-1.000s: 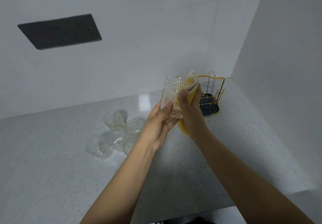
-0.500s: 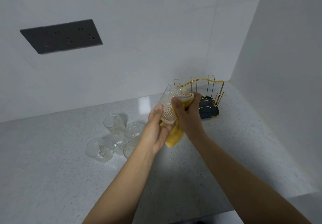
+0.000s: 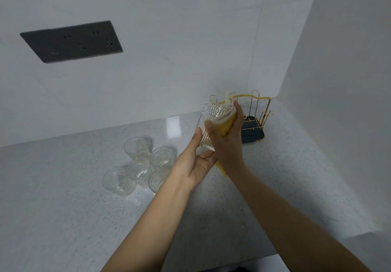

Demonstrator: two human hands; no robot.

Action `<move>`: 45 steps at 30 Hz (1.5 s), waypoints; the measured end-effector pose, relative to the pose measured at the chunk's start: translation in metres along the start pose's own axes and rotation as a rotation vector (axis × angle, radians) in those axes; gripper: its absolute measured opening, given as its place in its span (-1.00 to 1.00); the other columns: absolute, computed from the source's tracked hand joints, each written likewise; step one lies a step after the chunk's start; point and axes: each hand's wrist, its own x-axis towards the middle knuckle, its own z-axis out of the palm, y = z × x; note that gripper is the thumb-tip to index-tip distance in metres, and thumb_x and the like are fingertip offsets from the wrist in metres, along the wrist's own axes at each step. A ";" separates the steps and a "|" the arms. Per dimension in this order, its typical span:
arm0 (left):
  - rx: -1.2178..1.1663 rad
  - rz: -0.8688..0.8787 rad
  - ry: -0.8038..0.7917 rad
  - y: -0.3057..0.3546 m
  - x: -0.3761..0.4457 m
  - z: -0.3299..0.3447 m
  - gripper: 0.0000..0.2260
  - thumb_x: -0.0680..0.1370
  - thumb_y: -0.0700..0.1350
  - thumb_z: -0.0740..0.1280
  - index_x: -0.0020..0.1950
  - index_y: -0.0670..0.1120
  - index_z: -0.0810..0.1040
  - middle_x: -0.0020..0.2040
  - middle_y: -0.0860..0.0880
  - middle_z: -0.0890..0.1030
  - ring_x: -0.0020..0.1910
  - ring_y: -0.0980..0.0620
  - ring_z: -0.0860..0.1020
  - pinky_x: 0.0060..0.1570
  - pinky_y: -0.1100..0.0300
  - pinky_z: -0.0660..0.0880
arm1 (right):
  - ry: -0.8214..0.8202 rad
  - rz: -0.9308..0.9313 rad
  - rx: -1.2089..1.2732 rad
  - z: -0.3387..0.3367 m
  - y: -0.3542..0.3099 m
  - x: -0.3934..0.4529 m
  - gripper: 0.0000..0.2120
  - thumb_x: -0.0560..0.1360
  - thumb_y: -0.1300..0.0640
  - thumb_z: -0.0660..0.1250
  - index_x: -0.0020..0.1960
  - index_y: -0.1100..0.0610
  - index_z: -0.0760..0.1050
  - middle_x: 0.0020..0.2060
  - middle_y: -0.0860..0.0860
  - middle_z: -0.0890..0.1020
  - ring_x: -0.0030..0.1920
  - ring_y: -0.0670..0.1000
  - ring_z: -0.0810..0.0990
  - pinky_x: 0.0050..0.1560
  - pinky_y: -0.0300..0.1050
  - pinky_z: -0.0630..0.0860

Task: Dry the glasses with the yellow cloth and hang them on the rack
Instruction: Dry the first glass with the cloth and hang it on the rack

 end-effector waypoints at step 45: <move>0.487 0.416 -0.032 -0.008 0.012 0.002 -0.45 0.46 0.09 0.32 0.40 -0.03 0.28 0.15 -0.04 0.62 0.08 0.00 0.63 0.13 0.04 0.53 | -0.017 0.153 0.158 0.007 -0.028 -0.009 -0.45 0.60 0.01 0.02 0.50 -0.03 -0.15 0.34 -0.13 0.27 0.32 -0.09 0.37 0.14 -0.38 0.40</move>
